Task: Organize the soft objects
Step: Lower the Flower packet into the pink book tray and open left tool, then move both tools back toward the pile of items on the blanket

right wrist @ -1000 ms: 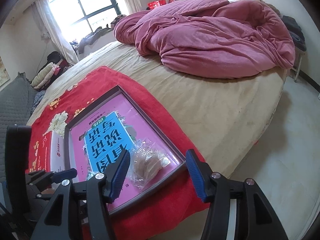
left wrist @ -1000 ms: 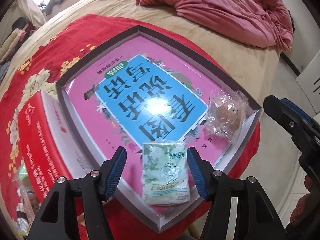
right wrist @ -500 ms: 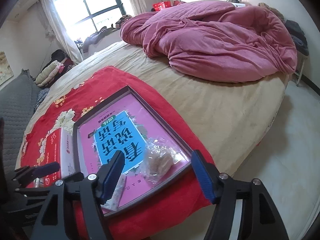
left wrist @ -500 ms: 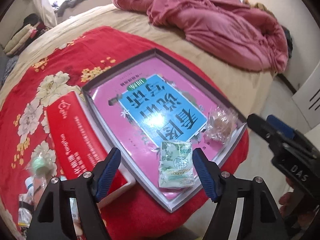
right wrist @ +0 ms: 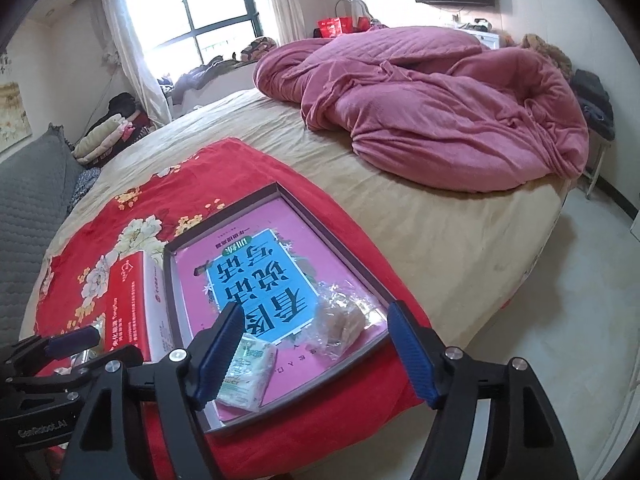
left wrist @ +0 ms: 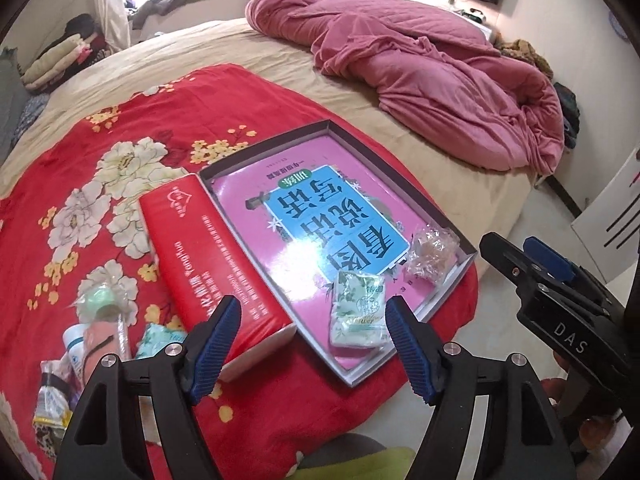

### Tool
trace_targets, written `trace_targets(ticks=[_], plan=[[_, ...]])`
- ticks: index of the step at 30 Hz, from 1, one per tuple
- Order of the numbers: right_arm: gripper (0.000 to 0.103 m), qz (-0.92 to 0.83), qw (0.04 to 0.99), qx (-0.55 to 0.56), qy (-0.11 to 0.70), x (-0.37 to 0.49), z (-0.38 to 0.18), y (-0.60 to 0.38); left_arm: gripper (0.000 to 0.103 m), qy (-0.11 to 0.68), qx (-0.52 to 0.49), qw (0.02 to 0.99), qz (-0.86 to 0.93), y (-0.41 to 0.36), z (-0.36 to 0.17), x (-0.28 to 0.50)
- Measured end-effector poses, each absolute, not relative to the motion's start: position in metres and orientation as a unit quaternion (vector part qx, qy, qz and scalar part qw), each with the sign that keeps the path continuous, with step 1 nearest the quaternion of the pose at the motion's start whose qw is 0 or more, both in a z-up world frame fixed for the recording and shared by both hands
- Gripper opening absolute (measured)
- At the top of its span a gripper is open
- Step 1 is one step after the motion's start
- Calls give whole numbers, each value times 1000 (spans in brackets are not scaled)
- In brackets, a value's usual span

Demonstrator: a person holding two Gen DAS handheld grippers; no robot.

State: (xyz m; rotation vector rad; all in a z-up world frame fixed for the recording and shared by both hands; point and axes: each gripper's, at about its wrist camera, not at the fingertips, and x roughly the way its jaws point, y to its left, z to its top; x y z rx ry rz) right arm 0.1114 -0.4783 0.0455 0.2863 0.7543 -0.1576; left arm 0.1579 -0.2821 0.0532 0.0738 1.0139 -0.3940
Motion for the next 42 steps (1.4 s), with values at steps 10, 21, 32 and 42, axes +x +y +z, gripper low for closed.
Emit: trace_targets(ticks=[10, 21, 32, 42], plan=[[76, -72, 922, 116, 362, 102, 62, -456, 76, 473, 14, 863, -178, -251, 68, 143], [76, -52, 930, 93, 350, 93, 83, -425, 76, 463, -3, 872, -158, -210, 82, 125], [76, -19, 938, 72, 339, 84, 103, -384, 76, 455, -35, 879, -141, -163, 97, 107], [76, 19, 943, 53, 327, 78, 121, -340, 76, 444, -61, 889, -96, -95, 107, 89]])
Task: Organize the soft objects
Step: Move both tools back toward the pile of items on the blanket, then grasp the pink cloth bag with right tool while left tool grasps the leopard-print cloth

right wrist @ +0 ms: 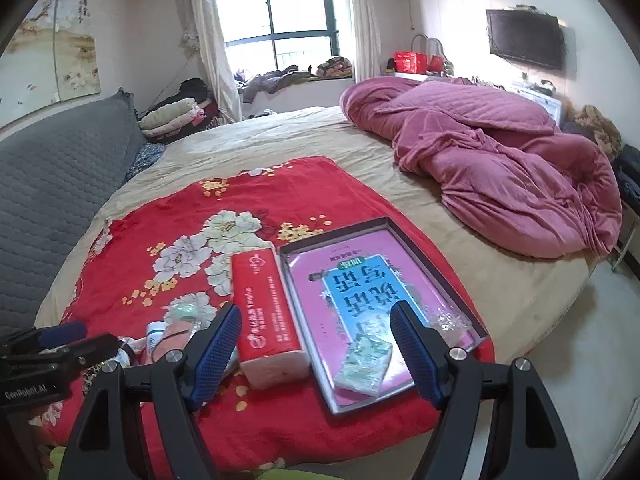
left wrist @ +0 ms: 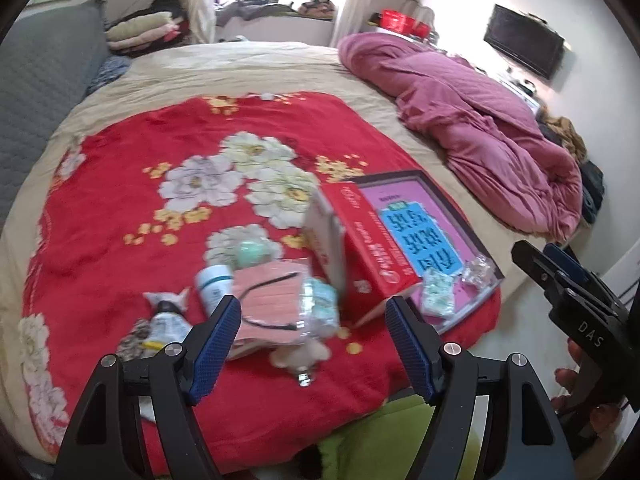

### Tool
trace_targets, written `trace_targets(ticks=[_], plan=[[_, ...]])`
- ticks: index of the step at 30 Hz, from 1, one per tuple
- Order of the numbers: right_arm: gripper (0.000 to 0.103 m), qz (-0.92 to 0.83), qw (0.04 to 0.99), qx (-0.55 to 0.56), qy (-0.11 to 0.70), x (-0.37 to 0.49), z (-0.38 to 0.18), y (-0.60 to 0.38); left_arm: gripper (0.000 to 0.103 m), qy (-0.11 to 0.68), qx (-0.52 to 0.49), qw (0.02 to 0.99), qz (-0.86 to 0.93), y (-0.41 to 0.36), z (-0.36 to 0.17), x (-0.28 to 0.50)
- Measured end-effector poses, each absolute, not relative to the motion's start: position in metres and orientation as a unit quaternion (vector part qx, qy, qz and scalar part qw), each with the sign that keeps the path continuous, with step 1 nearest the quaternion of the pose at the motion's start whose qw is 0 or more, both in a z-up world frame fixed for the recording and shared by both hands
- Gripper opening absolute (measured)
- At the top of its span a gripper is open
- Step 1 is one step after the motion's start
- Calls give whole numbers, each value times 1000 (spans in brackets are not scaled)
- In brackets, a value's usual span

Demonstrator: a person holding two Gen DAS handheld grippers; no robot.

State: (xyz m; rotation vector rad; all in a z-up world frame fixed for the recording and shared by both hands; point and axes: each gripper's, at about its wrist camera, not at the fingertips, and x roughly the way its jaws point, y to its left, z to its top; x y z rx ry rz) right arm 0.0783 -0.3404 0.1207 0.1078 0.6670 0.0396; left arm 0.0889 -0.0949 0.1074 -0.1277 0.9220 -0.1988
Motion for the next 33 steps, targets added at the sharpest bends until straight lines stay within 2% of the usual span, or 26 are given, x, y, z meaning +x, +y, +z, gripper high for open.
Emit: trace_targets(ticks=[20, 33], plan=[[76, 101, 937, 13, 334, 74, 130, -253, 76, 435, -119, 892, -22, 16, 108, 50], [76, 136, 926, -11, 353, 77, 115, -207, 76, 460, -158, 873, 34, 84, 69, 33]])
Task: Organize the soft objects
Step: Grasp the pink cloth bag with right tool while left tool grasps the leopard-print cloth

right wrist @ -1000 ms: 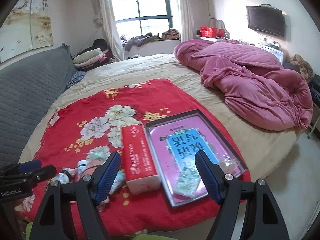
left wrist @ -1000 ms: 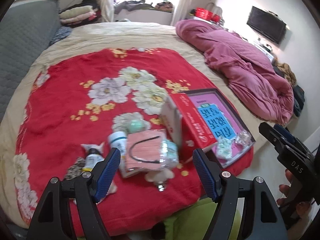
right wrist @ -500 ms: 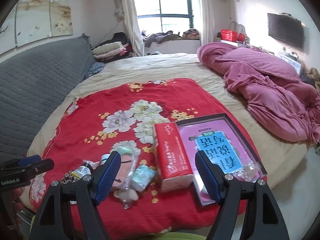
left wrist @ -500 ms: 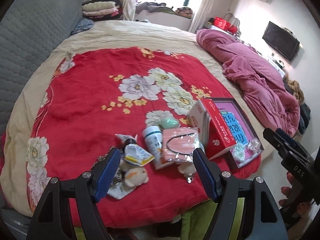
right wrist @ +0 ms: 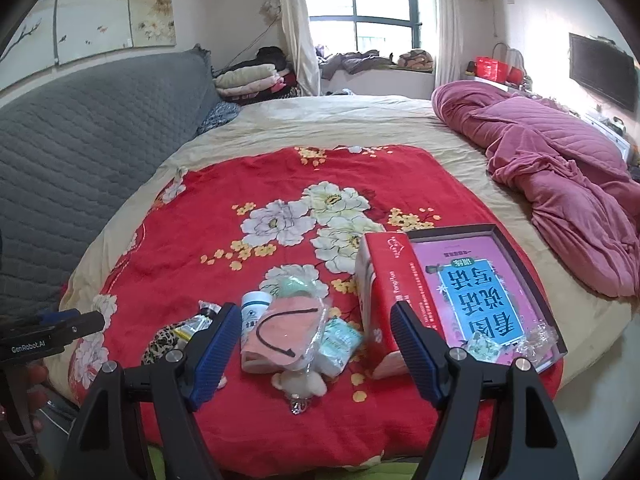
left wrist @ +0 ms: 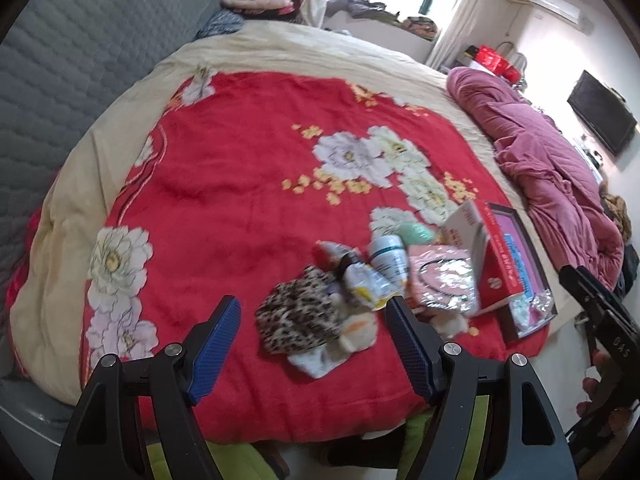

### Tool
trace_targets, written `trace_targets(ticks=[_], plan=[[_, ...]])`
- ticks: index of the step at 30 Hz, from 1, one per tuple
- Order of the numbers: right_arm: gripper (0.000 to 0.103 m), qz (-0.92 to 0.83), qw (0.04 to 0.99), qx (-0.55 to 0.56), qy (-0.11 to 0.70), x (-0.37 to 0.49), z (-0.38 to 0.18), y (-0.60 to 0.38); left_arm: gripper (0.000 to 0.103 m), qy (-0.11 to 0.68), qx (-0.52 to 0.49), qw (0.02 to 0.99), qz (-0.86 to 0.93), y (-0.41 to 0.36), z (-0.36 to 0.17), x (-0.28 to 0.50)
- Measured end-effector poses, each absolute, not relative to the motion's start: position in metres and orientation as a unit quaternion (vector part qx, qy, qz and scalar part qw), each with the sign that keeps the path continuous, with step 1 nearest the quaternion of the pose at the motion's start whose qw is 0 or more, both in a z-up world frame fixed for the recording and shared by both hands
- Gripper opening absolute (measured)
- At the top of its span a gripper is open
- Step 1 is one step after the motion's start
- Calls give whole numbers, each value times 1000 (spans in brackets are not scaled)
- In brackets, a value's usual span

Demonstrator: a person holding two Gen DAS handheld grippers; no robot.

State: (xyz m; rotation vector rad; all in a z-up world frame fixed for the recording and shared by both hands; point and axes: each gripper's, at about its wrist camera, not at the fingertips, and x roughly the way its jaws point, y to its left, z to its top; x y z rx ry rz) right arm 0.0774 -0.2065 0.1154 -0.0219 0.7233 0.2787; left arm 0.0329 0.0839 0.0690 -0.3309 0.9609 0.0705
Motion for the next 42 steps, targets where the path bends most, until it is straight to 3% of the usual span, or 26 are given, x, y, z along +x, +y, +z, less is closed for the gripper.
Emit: trace_targets(ticks=[16, 38, 42], plan=[[76, 146, 904, -12, 402, 96, 67, -192, 76, 512, -176, 841, 18, 76, 3, 46], [76, 129, 874, 14, 469, 169, -9, -165, 76, 526, -201, 826, 13, 87, -39, 75], [54, 129, 873, 10, 471, 175, -13, -157, 76, 531, -207, 821, 21, 92, -46, 78]])
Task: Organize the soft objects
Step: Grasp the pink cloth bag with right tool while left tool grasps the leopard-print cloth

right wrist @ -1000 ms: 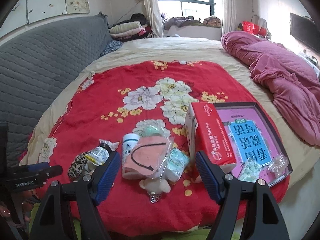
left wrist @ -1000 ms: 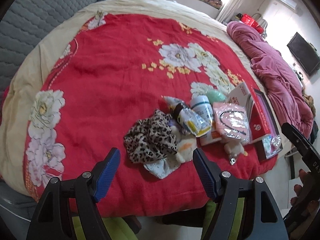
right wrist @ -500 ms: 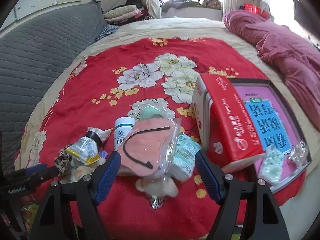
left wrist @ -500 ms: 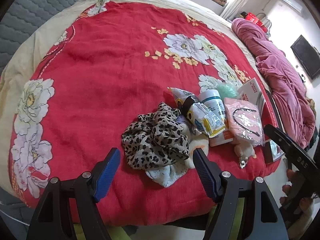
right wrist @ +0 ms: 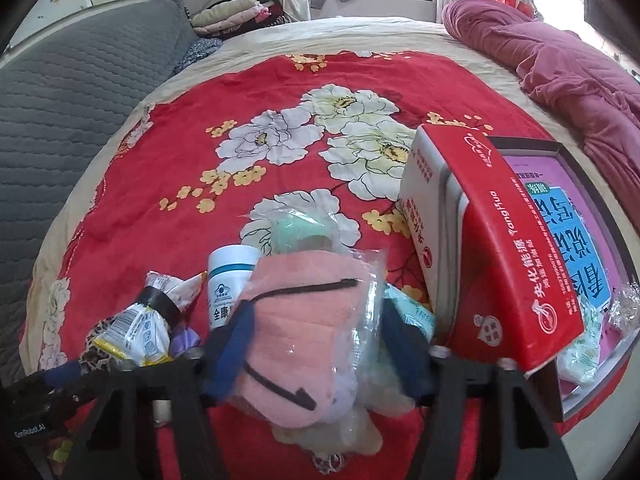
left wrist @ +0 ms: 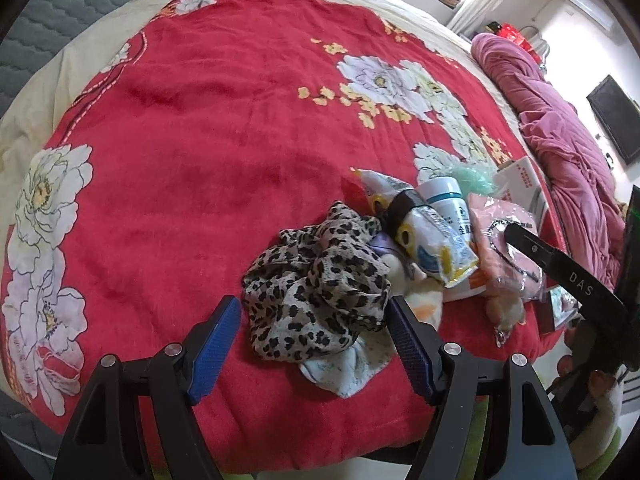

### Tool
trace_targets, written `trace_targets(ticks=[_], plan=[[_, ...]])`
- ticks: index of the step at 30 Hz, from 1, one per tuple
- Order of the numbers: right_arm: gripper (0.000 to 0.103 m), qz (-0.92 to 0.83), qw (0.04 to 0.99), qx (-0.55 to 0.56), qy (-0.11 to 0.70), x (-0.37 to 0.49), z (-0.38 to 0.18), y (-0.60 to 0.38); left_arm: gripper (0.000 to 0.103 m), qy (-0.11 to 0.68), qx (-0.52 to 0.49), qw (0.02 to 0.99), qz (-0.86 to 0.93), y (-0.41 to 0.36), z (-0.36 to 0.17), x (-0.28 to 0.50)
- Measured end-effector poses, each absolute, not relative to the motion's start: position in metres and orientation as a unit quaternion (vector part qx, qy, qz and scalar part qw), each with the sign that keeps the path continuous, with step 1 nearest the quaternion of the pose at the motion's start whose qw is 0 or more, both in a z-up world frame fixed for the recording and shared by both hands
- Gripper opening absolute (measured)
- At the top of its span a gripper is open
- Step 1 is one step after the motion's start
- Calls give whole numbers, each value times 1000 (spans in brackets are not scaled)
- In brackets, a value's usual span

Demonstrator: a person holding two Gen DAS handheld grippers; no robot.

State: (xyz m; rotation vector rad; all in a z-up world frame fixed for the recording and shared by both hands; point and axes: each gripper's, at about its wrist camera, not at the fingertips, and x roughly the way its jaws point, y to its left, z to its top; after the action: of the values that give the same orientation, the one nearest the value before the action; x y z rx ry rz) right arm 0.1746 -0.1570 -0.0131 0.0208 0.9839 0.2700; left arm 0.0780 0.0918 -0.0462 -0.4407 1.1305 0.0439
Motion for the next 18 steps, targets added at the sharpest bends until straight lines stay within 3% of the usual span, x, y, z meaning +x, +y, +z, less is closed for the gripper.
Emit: trace_targets(ticks=[2, 5, 8, 15, 17, 18], plan=[[36, 133, 875, 7, 465, 175, -12, -155, 76, 532, -213, 819, 24, 95, -50, 80], [19, 135, 881, 9, 453, 173, -9, -156, 76, 535, -220, 815, 30, 99, -55, 82], [12, 146, 882, 16, 447, 173, -6, -159, 76, 535, -231, 812, 32, 103, -59, 84], [9, 157, 891, 44, 424, 164, 9, -171, 74, 523, -256, 812, 20, 110, -67, 90], [9, 161, 893, 43, 419, 162, 14, -172, 54, 522, -262, 811, 18, 112, -69, 91], [9, 162, 893, 42, 417, 161, 16, -172, 50, 524, -264, 810, 16, 111, -71, 93]])
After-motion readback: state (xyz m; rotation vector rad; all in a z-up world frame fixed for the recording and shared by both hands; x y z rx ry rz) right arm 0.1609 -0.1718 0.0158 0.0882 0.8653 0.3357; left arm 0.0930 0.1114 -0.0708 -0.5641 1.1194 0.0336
